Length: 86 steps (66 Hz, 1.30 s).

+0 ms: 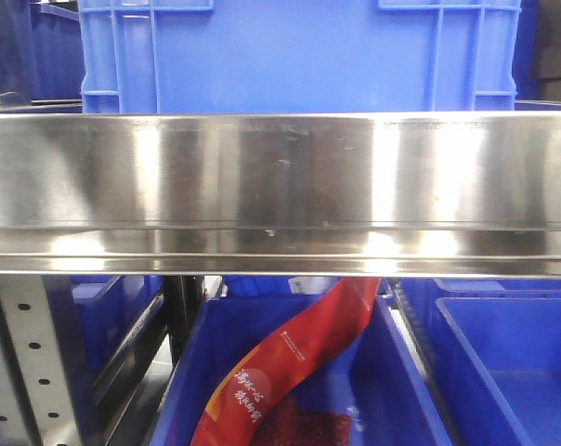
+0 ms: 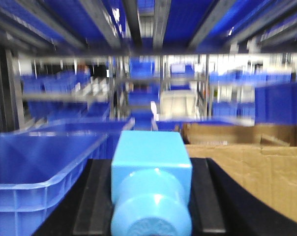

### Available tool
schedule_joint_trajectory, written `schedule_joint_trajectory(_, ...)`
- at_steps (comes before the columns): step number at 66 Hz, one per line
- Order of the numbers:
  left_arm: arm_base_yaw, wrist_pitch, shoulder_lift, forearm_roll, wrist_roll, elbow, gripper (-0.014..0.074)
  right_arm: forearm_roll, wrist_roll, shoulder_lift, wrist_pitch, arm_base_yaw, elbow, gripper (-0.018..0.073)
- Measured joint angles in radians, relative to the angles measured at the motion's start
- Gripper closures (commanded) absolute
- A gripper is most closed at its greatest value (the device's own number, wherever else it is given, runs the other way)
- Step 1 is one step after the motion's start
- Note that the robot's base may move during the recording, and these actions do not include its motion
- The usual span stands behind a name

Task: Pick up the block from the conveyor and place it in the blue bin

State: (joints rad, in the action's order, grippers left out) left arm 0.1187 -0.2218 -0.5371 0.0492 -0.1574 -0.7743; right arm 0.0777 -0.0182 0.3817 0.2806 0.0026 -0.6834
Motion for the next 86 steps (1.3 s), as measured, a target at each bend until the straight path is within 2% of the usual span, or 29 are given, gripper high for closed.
schedule_joint_trajectory(15, 0.0, -0.305, -0.327, 0.008, 0.0, -0.33, 0.0707, 0.0, 0.0, 0.32, 0.211, 0.0, -0.285, 0.0721)
schedule_joint_trajectory(25, 0.0, -0.381, -0.48, 0.001, 0.0, -0.459, 0.0707, 0.029, 0.0, 0.474, 0.248, 0.0, -0.406, 0.0721)
schedule_joint_trajectory(32, 0.0, -0.432, -0.528, -0.066, 0.0, -0.502, 0.0707, 0.095, -0.02, 0.564, 0.296, 0.004, -0.441, 0.0721)
schedule_joint_trajectory(38, 0.002, -0.441, -0.536, -0.149, 0.014, -0.508, 0.0707, 0.114, -0.09, 0.61, 0.349, 0.045, -0.462, 0.0721)
schedule_joint_trajectory(46, 0.071, -0.439, -0.542, -0.194, 0.144, -0.512, 0.0707, 0.122, -0.145, 0.641, 0.352, 0.156, -0.479, 0.0721)
schedule_joint_trajectory(59, 0.254, -0.375, -0.632, -0.155, 0.202, -0.552, 0.0707, 0.14, -0.158, 0.707, 0.215, 0.324, -0.494, 0.0721)
schedule_joint_trajectory(70, 0.348, -0.34, -0.796, -0.137, 0.21, -0.677, 0.0706, 0.197, -0.158, 0.822, 0.191, 0.366, -0.571, 0.0715)
schedule_joint_trajectory(78, 0.384, -0.327, -0.914, -0.135, 0.21, -0.798, 0.0706, 0.213, -0.158, 0.923, 0.189, 0.37, -0.669, 0.0621)
schedule_joint_trajectory(82, 0.388, -0.322, -0.968, -0.147, 0.21, -0.846, 0.0689, 0.22, -0.158, 0.971, 0.187, 0.37, -0.703, 0.052)
schedule_joint_trajectory(86, 0.388, -0.315, -1.017, -0.152, 0.212, -0.88, 0.0627, 0.225, -0.158, 1.011, 0.189, 0.37, -0.732, 0.0415)
